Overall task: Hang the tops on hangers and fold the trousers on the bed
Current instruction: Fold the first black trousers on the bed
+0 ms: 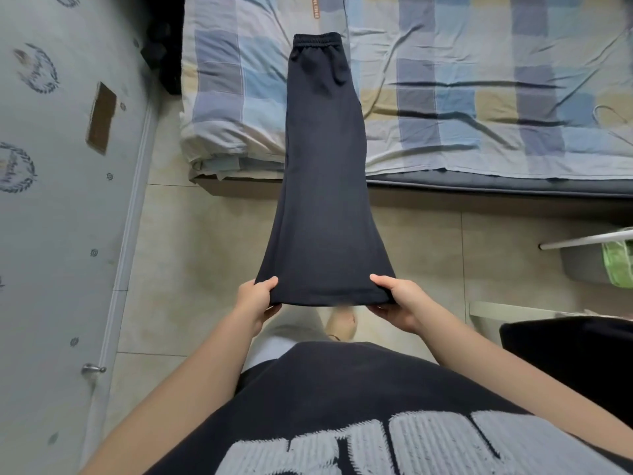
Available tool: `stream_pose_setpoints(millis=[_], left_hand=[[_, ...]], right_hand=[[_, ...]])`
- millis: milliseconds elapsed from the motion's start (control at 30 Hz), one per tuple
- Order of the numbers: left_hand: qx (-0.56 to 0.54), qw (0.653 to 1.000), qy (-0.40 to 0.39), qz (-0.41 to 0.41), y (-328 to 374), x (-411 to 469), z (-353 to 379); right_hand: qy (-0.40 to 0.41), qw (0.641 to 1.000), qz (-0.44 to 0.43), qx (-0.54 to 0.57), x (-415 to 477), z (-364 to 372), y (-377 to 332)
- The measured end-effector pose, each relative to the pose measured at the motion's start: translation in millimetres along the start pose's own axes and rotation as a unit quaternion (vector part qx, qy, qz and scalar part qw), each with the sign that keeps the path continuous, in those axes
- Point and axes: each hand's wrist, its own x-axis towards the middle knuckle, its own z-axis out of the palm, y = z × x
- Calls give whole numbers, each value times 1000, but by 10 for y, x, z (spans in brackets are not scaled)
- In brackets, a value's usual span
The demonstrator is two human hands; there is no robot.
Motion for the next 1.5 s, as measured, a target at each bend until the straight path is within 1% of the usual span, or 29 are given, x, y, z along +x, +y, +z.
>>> stream_pose_setpoints(millis=[133,300,433,567,767,933,1100,1300,1500], left_hand=[[11,1000,-3,-3,91,-7,-139],[18,1000,-20,-10,602,101,-152],[21,998,-53,-8,1227,220,-75],[-2,994,-104,13,1899,289,82],[-44,987,-151,12,2695,325,390],[-55,984,-172,6,3269,431,755],[-77,984,-159,15,3806,572,1268],[-114,988,-102,14,4366,661,1839],[-168,984,-60,-7,4819,1095,2308]], right_hand=[[6,1000,-3,1,-71,107,50],[15,998,-35,41,-81,462,-266],[31,991,-79,104,-53,825,-719],[34,983,-120,137,-62,1164,-1206],[12,973,-144,179,-142,1451,-1921],[-12,970,-147,193,32,1544,-2592],[-36,976,-136,168,351,1571,-3429],[-41,987,-105,118,643,1610,-4420],[-27,994,-76,74,1143,1759,-5157]])
